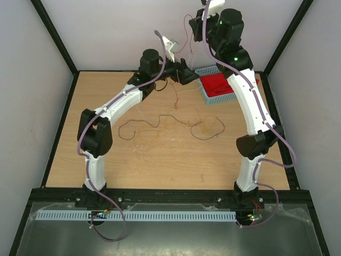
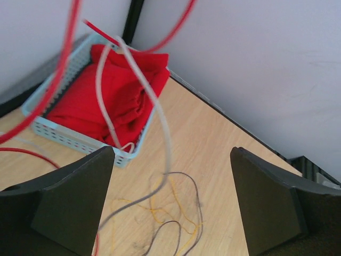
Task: Zip-tie the wires
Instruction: Untie the cable at the center of the board.
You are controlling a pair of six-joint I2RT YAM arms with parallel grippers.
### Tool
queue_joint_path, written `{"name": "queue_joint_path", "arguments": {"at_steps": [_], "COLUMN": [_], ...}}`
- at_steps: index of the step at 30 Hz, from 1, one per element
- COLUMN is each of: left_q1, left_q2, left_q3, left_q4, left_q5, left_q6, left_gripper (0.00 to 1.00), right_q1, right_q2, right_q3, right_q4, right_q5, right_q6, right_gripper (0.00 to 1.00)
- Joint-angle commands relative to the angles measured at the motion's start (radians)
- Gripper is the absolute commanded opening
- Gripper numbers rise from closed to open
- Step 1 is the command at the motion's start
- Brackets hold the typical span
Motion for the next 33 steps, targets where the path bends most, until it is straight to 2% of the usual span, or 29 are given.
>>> {"name": "queue_joint_path", "arguments": {"at_steps": [1,3,5,6,10,12,15,24,28,33], "left_q1": [-0.033,-0.042,-0.047,-0.048,-0.045,-0.034,-0.005,0.185,0.234,0.259], "left_q2": [0.010,0.013,0.017,0.021,0.033,0.029,0.026,0.085,0.104,0.109], "left_q3": [0.061,0.061,0.062,0.066,0.060,0.040,-0.002,-0.103,-0.107,-0.172], "left_q4": [0.093,0.106,0.109,0.109,0.109,0.109,0.106,0.003,-0.091,-0.096], "left_q5": [0.040,0.037,0.027,0.026,0.018,0.006,-0.020,-0.110,-0.126,-0.078], "left_q6": [-0.060,-0.067,-0.064,-0.063,-0.051,-0.056,-0.084,-0.215,-0.181,-0.147], "left_gripper": [0.91,0.89,0.80,0.71,0.19,0.01,0.00,0.00,0.00,0.00], "right_q1": [-0.002,-0.002,-0.002,-0.002,-0.002,-0.002,-0.002,-0.002,-0.003,-0.003], "right_q2": [-0.007,-0.013,-0.019,-0.023,-0.032,-0.039,-0.058,-0.142,-0.201,-0.232], "right_q3": [0.007,-0.001,-0.012,-0.017,-0.023,-0.036,-0.058,-0.116,-0.182,-0.195], "right_q4": [0.031,0.031,0.031,0.032,0.030,0.028,0.023,0.001,-0.003,-0.003], "right_q5": [-0.023,-0.024,-0.028,-0.031,-0.008,0.034,0.085,0.134,0.154,0.146], "right_q6": [0.018,0.016,0.019,0.021,0.012,-0.004,-0.016,-0.029,-0.038,-0.046], "right_gripper": [0.00,0.00,0.00,0.00,0.00,0.00,0.00,0.00,0.00,0.00]}}
